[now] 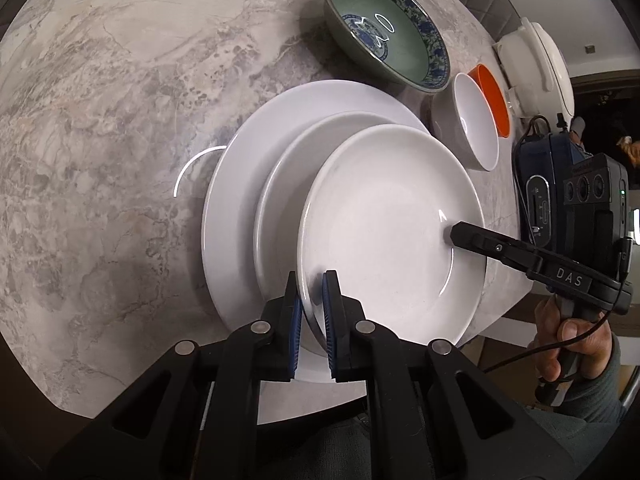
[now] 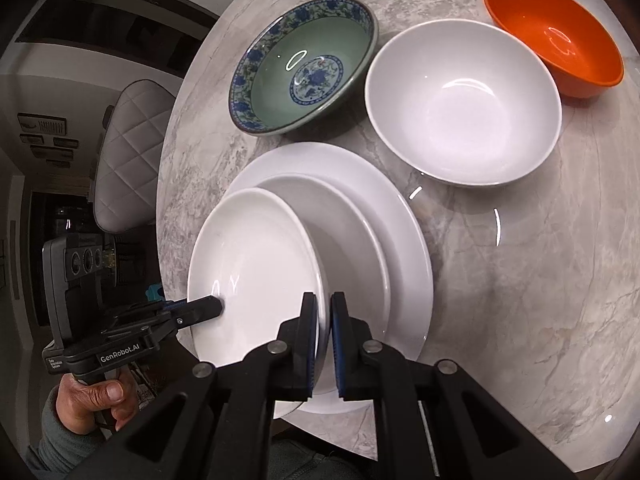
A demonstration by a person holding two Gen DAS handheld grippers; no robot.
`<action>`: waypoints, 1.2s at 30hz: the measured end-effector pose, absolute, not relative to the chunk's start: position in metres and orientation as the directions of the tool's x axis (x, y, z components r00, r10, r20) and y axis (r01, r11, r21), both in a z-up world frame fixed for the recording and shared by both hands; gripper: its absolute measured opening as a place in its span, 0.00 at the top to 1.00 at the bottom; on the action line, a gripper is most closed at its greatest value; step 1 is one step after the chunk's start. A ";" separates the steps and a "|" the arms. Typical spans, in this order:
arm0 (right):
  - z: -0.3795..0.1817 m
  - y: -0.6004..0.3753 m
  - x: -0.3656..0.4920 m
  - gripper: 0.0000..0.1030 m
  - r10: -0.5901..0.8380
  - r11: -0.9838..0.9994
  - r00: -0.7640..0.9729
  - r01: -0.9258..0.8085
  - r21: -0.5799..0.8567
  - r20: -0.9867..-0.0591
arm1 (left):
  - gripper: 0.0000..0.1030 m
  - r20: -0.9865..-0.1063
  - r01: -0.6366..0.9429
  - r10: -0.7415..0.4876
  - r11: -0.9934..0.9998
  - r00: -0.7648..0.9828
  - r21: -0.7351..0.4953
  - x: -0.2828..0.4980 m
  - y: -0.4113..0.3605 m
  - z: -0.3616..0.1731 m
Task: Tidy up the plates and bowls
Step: 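Lower the small plate onto the stack and open both grippers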
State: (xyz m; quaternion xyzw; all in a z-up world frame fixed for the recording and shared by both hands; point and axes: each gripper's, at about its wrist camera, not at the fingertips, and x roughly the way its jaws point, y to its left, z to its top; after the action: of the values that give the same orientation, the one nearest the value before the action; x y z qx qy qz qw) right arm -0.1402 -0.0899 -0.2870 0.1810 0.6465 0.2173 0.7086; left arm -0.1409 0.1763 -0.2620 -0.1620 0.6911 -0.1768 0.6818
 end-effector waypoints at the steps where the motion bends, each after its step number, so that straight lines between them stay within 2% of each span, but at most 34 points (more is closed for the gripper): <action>1: -0.288 -0.090 -0.138 0.91 0.539 0.842 0.070 -0.072 0.535 -0.839 | 0.92 -0.887 0.018 -0.462 0.887 -0.016 -0.462 -0.142 0.175 -0.264; 16: -0.304 -0.080 -0.133 0.91 0.470 0.880 0.076 -0.123 0.459 -0.879 | 0.90 -0.902 -0.008 -0.432 0.902 0.012 -0.432 -0.125 0.155 -0.281; 20: -0.304 -0.076 -0.133 0.88 0.445 0.888 0.080 -0.166 0.428 -0.892 | 0.89 -0.902 -0.030 -0.431 0.902 0.023 -0.432 -0.123 0.156 -0.280; 22: -0.304 -0.075 -0.134 0.88 0.427 0.895 0.081 -0.181 0.408 -0.900 | 0.75 -0.899 -0.032 -0.435 0.899 0.045 -0.437 -0.124 0.159 -0.274; 23: -0.303 -0.075 -0.134 0.84 0.424 0.896 0.081 -0.187 0.404 -0.902 | 0.70 -0.888 -0.032 -0.456 0.888 0.055 -0.458 -0.125 0.160 -0.272; 25: -0.302 -0.074 -0.136 0.79 0.438 0.888 0.077 -0.194 0.417 -0.896 | 0.49 -0.863 -0.045 -0.500 0.863 0.072 -0.504 -0.128 0.162 -0.268; 28: -0.297 -0.071 -0.137 0.75 0.432 0.887 0.079 -0.216 0.407 -0.899 | 0.32 -0.854 -0.048 -0.510 0.855 0.103 -0.516 -0.129 0.159 -0.256; 33: -0.281 -0.075 -0.138 0.60 0.452 0.874 0.103 -0.247 0.418 -0.886 | 0.27 -0.842 -0.075 -0.519 0.843 0.150 -0.533 -0.122 0.170 -0.237; 36: -0.273 -0.084 -0.133 0.60 0.467 0.867 0.108 -0.248 0.431 -0.877 | 0.27 -0.839 -0.089 -0.520 0.839 0.164 -0.537 -0.114 0.175 -0.229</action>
State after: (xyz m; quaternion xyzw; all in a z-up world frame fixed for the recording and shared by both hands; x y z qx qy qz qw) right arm -0.1335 -0.0839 -0.2732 0.0879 0.6224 0.2421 0.7391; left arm -0.1137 0.1748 -0.2293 -0.2418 0.6293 -0.1488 0.7235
